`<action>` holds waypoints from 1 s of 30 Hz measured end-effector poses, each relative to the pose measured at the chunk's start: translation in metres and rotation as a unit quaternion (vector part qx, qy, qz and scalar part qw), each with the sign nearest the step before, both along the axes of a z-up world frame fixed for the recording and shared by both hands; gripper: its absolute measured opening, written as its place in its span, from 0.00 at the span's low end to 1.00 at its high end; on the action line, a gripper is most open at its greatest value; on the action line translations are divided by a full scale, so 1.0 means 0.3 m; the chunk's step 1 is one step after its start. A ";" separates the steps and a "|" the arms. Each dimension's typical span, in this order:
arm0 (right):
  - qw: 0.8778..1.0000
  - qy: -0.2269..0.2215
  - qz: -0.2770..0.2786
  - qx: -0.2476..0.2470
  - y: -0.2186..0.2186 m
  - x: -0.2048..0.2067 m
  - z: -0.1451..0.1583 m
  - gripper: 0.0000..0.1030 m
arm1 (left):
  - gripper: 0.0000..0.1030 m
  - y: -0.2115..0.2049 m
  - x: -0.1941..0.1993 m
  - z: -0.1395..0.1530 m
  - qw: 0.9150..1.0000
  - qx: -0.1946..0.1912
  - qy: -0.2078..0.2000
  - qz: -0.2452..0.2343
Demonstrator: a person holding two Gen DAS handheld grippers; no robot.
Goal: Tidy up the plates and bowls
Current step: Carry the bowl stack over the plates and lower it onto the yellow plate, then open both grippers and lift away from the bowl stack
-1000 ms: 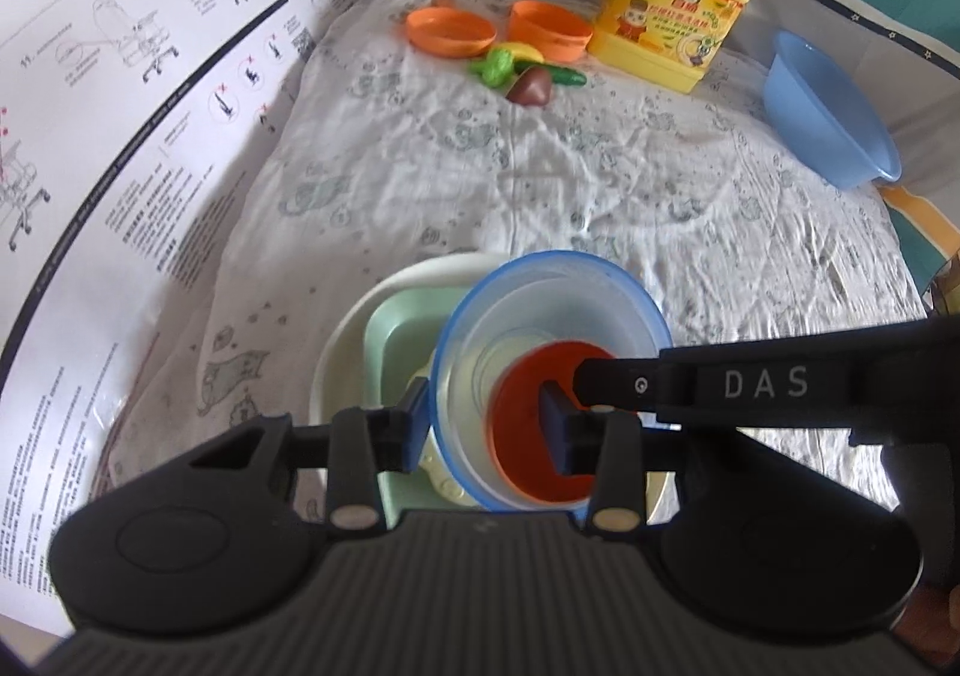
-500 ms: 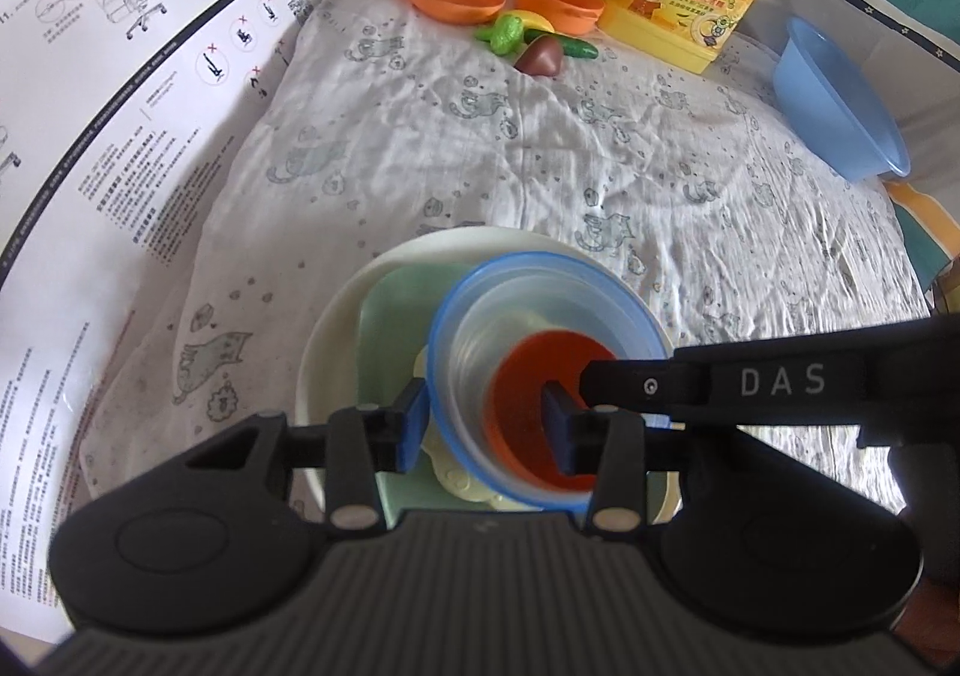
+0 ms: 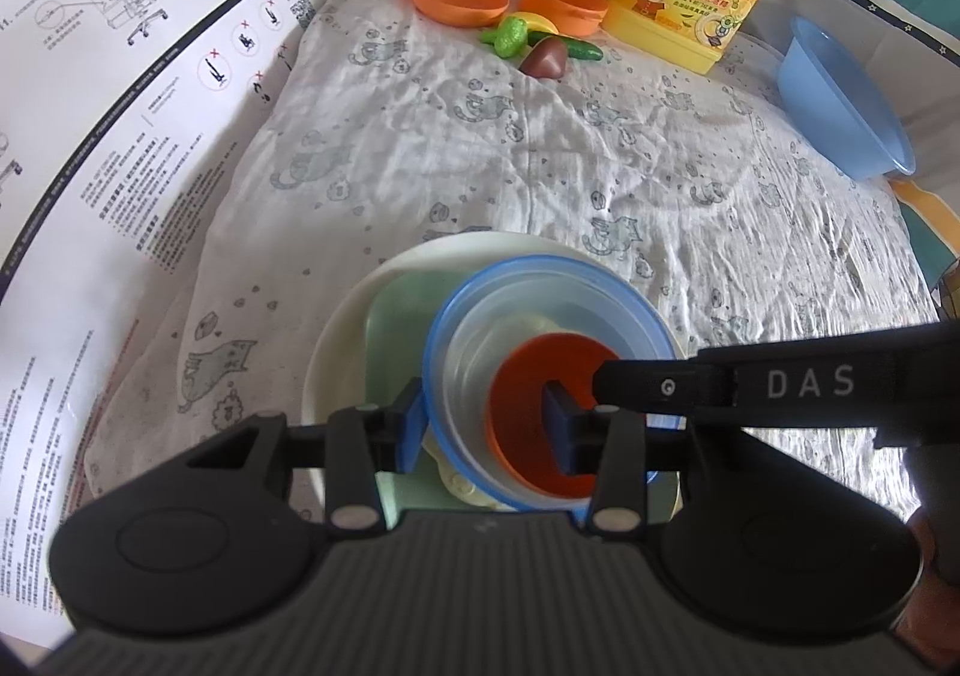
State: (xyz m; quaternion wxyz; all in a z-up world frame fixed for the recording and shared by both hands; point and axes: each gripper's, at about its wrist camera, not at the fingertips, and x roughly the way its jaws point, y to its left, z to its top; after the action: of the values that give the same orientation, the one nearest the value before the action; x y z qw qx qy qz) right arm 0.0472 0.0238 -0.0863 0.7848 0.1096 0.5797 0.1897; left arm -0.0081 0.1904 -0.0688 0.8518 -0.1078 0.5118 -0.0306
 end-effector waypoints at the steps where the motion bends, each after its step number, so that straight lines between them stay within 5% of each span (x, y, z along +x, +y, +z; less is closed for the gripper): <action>1: 1.000 -0.002 0.000 0.001 -0.004 -0.004 0.006 0.32 | 0.41 -0.001 -0.004 0.005 1.000 0.003 -0.004 -0.001; 5: 1.000 -0.027 0.002 0.006 -0.027 -0.029 0.052 0.35 | 0.55 -0.005 -0.034 0.048 0.999 0.017 -0.032 0.000; 7: 0.999 -0.053 0.002 0.004 -0.050 -0.048 0.090 0.49 | 0.89 0.000 -0.057 0.084 0.998 0.029 -0.058 0.009; 8: 0.998 -0.068 0.001 0.001 -0.065 -0.060 0.110 0.70 | 0.98 0.005 -0.072 0.104 0.997 0.033 -0.074 0.014; 9: 0.997 -0.083 -0.004 -0.002 -0.082 -0.072 0.128 0.89 | 1.00 0.012 -0.088 0.126 0.995 0.032 -0.092 0.018; 11: 0.993 -0.113 -0.013 0.002 -0.128 -0.096 0.161 1.00 | 1.00 0.025 -0.110 0.164 0.993 0.024 -0.113 0.016; 30: 0.975 -0.217 0.014 -0.055 -0.295 -0.352 0.231 1.00 | 1.00 -0.100 -0.303 0.252 0.981 0.073 -0.178 -0.028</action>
State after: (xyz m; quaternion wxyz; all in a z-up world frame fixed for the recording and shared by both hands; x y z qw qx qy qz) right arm -0.0584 -0.0646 -0.0170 0.8939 0.0138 0.4069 0.1878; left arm -0.0990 0.1604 0.0069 0.9335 -0.0240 0.3560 -0.0357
